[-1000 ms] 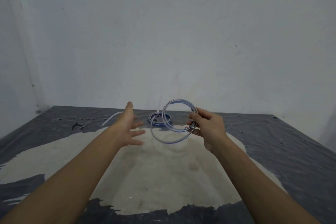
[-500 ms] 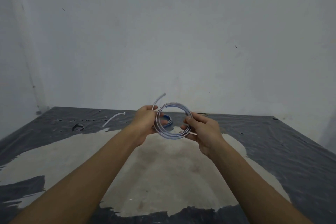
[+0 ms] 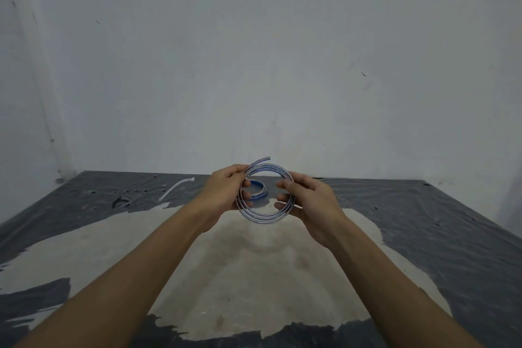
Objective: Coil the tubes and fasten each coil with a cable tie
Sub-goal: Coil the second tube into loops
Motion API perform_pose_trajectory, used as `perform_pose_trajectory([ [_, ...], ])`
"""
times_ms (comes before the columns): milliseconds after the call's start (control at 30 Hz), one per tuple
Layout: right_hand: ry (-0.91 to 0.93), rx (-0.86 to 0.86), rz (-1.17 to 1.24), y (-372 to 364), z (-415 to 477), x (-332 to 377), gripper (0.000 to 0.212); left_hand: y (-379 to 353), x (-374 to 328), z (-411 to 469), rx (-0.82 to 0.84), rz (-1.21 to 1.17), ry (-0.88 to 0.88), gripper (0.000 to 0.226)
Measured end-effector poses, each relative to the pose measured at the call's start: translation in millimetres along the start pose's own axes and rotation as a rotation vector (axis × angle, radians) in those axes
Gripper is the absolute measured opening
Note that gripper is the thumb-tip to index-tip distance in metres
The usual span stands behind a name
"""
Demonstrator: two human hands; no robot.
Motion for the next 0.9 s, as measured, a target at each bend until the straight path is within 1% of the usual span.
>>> perform_pose_trajectory([
  [67,-0.019,-0.012,0.052,1,1,-1,0.009,-2,-1,-3,0.025,0.055,-0.004,0.029],
  [200,-0.042,0.012,0.093,4,4,-6,0.012,-3,-2,-7,0.042,0.097,0.054,0.031],
  [267,-0.024,0.026,0.071,3,3,-6,0.013,-4,-4,-9,0.053,0.111,0.049,0.036],
  [367,0.015,0.005,0.01,3,1,-4,0.015,-6,-6,-11,0.079,0.105,-0.006,0.032],
  [533,0.055,-0.028,-0.047,4,2,-3,0.017,-7,-3,-7,0.095,0.165,0.036,0.031],
  [633,0.07,-0.036,-0.064,5,3,-4,0.017,-7,-6,-8,0.119,0.235,-0.023,0.032],
  [667,0.072,-0.034,-0.051,4,4,-5,0.018,-8,-6,-9,0.135,0.241,-0.039,0.029],
  [800,0.079,-0.01,0.043,2,5,-9,0.033,-11,-5,-9,0.154,0.098,0.031,0.02],
  [867,0.07,0.004,0.089,4,4,-10,0.031,-12,-6,-8,0.131,-0.003,0.068,0.019],
  [900,0.054,0.027,0.083,4,4,-11,0.027,-11,-6,-7,0.106,-0.066,0.079,0.019],
])
Point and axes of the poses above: each hand's wrist, its own z-axis towards the middle knuckle, its own y-axis out of the back of the hand, x = y × z, the point moved 5 cm from there along z, towards the middle knuckle, and after that the axes turned 13 degrees about -z, right-handed, at the moved point
